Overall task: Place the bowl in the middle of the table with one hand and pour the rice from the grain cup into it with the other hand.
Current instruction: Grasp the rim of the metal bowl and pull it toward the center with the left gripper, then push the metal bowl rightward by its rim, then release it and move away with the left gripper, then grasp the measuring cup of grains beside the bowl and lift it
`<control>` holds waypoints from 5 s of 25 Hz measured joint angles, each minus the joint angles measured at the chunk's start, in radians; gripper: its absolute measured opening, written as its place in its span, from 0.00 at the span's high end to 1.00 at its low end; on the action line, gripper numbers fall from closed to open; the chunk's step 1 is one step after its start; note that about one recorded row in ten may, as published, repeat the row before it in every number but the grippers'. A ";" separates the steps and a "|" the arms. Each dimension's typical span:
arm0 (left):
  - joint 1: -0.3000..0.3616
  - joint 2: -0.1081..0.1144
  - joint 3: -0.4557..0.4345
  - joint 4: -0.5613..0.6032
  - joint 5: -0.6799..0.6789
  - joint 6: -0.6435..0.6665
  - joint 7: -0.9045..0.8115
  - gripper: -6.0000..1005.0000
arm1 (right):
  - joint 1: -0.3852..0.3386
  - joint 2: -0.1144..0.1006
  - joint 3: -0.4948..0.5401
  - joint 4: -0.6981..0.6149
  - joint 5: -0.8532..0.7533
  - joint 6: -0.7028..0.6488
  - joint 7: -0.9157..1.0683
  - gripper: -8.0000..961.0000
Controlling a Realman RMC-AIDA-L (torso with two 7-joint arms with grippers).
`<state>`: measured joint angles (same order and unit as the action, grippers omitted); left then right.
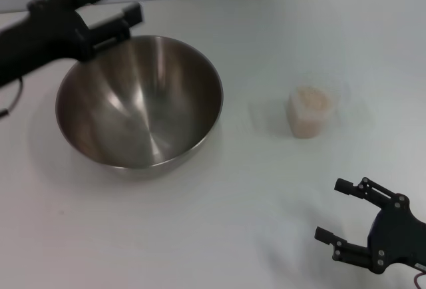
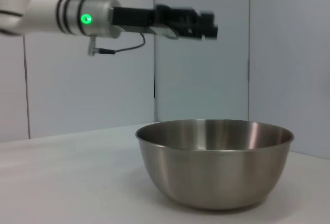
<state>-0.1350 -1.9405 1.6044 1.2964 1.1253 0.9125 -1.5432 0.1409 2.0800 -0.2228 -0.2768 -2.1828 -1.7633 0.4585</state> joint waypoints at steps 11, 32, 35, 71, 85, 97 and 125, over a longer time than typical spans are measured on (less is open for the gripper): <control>-0.236 -0.123 -0.329 0.107 1.088 0.177 -0.841 0.23 | 0.004 -0.002 0.000 0.002 0.000 -0.001 0.000 0.13; -0.400 -0.123 -0.384 -0.161 1.280 0.223 -0.865 0.30 | 0.010 -0.002 0.000 0.002 0.000 0.000 -0.003 0.13; -0.402 -0.123 -0.384 -0.166 1.280 0.221 -0.864 0.31 | 0.009 -0.002 0.000 0.002 0.000 0.000 -0.004 0.13; -0.632 -0.096 -0.615 -0.378 1.286 0.402 -0.791 0.97 | 0.016 -0.002 0.000 0.002 -0.012 0.009 0.000 0.13; -0.714 -0.125 -0.600 -0.530 1.340 0.272 -0.766 0.94 | 0.022 -0.002 0.000 0.004 -0.012 0.009 0.000 0.13; -0.701 -0.130 -0.590 -0.483 1.332 0.282 -0.768 0.92 | 0.020 -0.002 -0.001 0.004 -0.015 0.009 0.000 0.13; -0.058 -0.127 -0.407 0.106 0.788 0.506 -0.209 0.17 | 0.082 0.004 0.530 0.108 0.000 0.326 0.109 0.13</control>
<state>-0.1926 -2.0670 1.1972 1.4020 1.9132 1.4180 -1.7522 0.2224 2.0839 0.3076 -0.1692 -2.1828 -1.4370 0.5674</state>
